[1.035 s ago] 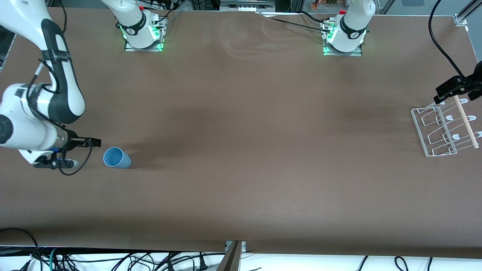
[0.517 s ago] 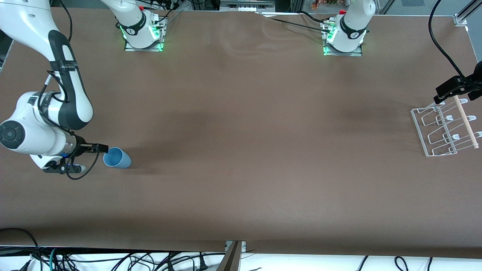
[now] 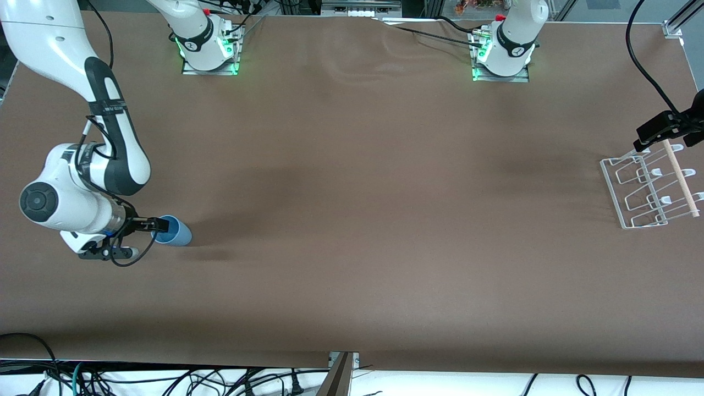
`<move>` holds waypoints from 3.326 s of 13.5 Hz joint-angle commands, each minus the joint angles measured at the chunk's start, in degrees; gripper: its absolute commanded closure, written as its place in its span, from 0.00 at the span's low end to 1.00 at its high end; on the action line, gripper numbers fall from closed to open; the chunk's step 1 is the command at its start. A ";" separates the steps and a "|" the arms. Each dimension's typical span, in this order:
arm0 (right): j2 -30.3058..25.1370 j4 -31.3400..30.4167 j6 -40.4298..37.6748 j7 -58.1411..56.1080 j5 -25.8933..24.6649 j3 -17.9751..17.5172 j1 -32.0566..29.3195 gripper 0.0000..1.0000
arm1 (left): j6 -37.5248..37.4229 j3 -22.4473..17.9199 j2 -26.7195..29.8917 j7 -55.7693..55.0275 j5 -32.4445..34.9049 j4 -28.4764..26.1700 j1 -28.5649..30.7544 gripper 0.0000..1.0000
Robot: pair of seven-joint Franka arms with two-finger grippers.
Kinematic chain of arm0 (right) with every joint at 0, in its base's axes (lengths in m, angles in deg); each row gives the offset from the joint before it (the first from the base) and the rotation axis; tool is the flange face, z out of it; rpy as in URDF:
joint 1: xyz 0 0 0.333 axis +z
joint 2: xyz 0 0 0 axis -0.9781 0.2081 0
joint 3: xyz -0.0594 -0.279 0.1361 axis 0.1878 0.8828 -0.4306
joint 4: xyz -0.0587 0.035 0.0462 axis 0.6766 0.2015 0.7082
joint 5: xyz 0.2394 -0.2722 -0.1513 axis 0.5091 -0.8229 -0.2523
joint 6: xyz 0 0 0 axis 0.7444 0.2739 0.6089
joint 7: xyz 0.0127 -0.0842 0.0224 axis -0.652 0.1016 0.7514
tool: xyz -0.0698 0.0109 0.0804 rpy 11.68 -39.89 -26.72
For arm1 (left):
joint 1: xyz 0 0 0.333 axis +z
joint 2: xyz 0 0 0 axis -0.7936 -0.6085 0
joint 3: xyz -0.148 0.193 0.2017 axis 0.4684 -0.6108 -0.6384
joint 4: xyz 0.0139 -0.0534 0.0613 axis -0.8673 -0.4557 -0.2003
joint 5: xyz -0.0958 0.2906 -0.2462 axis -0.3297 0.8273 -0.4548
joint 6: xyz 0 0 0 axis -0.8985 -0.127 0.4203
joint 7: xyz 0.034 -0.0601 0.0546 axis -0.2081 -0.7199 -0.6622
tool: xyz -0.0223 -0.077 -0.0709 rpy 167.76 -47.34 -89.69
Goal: Transfer cup to left arm and place on rack
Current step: 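Move the right gripper down to the blue cup's side, then close the right gripper on the blue cup's base, then lift the cup with the right gripper while the left gripper approaches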
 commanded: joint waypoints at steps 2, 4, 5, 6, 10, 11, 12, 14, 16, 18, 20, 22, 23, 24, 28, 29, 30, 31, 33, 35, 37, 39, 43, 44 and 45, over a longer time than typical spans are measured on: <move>0.26 -0.13 0.10 -1.02 1.25 -0.53 -0.34 0.59 | -0.90 0.39 -0.71 -0.14 1.45 1.64 0.28 0.00; 0.35 -0.22 -0.16 -1.29 1.25 -0.53 -0.25 0.89 | -0.90 0.39 -0.71 -0.14 1.45 1.64 0.28 0.00; 0.35 -0.13 -1.56 -1.29 1.17 -0.53 -0.25 1.00 | -0.81 0.39 -0.71 -0.14 1.45 1.64 0.28 0.00; 0.35 0.04 -2.27 -1.20 1.16 -0.53 -0.25 1.00 | -0.81 0.39 -0.71 -0.14 1.53 1.64 0.28 0.00; 0.26 0.22 -2.36 -1.20 2.04 -0.71 -0.16 1.00 | -0.81 0.39 -0.71 -0.14 1.54 1.64 0.28 0.00; 0.00 0.30 -2.88 -1.29 4.13 -0.97 -0.16 1.00 | -0.90 0.39 -0.71 -0.14 1.54 1.64 0.28 0.00; -0.35 0.74 -4.54 -1.20 6.24 -2.36 -0.16 1.00 | -0.81 0.39 -0.71 -0.14 1.54 1.64 0.28 0.00; -1.58 1.97 -7.62 -1.03 10.11 -4.47 -0.16 1.00 | -0.81 0.39 -0.71 -0.14 1.54 1.64 0.28 0.00; -2.37 4.16 -12.18 -0.76 15.55 -6.94 -0.16 1.00 | -0.81 0.39 -0.71 -0.14 1.54 1.64 0.28 0.00; -1.68 8.90 -16.49 -0.76 21.00 -9.13 -0.25 1.00 | -0.90 0.39 -0.71 -0.14 1.54 1.64 0.28 0.00; -1.67 10.41 -17.74 -0.50 25.48 -12.55 -0.25 1.00 | -0.90 0.39 -0.71 -0.14 1.54 1.64 0.19 0.00; -1.41 11.81 -17.05 -0.15 31.02 -14.50 0.36 1.00 | -0.99 0.31 -1.05 -0.14 1.45 1.47 0.45 0.00; -0.10 13.39 -16.95 0.20 34.27 -15.29 1.50 1.00 | -0.90 0.22 -1.58 -0.14 1.53 1.64 0.37 0.00; 0.60 14.71 -16.86 2.03 37.17 -15.56 2.82 1.00 | -0.64 0.30 -1.67 -0.14 1.36 1.73 0.37 0.00; 1.40 14.98 -9.24 6.36 46.05 -15.56 9.32 1.00 | -0.55 0.31 -2.28 -0.05 1.45 4.81 0.37 0.00; 2.19 15.07 -6.69 6.45 49.03 -15.56 10.46 1.00 | -0.64 0.39 -2.46 0.73 1.36 4.72 -0.33 0.00; 2.72 15.16 -4.06 6.45 52.20 -15.56 11.69 1.00 | -0.81 1.52 -3.51 0.83 1.53 4.72 -1.29 0.00; 2.90 15.25 -1.68 6.45 54.58 -15.56 13.53 1.00 | -1.42 3.10 -5.00 0.92 1.88 4.55 -1.82 0.00; 3.94 15.77 3.33 6.36 56.27 -15.65 15.83 1.00 | -3.88 3.47 -8.86 6.24 -0.73 4.28 -1.66 0.00; 5.09 18.14 3.53 6.27 57.93 -15.65 17.24 1.00 | -3.71 3.47 -9.49 9.26 -5.31 4.63 -1.22 0.00; 5.09 19.02 3.79 7.23 60.30 -15.65 18.38 1.00 | -3.71 3.64 -9.50 10.93 -5.67 4.55 -2.00 0.00; 5.27 19.82 3.79 8.11 60.58 -15.65 19.52 1.00 | -1.28 5.04 -10.46 17.58 -8.28 4.37 -2.88 0.00; 5.97 21.57 4.05 9.52 61.89 -15.65 21.55 1.00 | 10.14 6.19 -11.77 30.41 -15.40 1.82 -6.66 0.00; 6.23 21.75 4.05 9.52 62.85 -15.65 21.90 1.00 | 13.31 6.19 -13.00 34.97 -17.69 1.65 -7.88 0.00; 6.58 22.10 4.05 9.52 63.12 -15.65 22.68 1.00 | 16.56 6.19 -13.88 38.67 -18.76 1.56 -9.20 0.00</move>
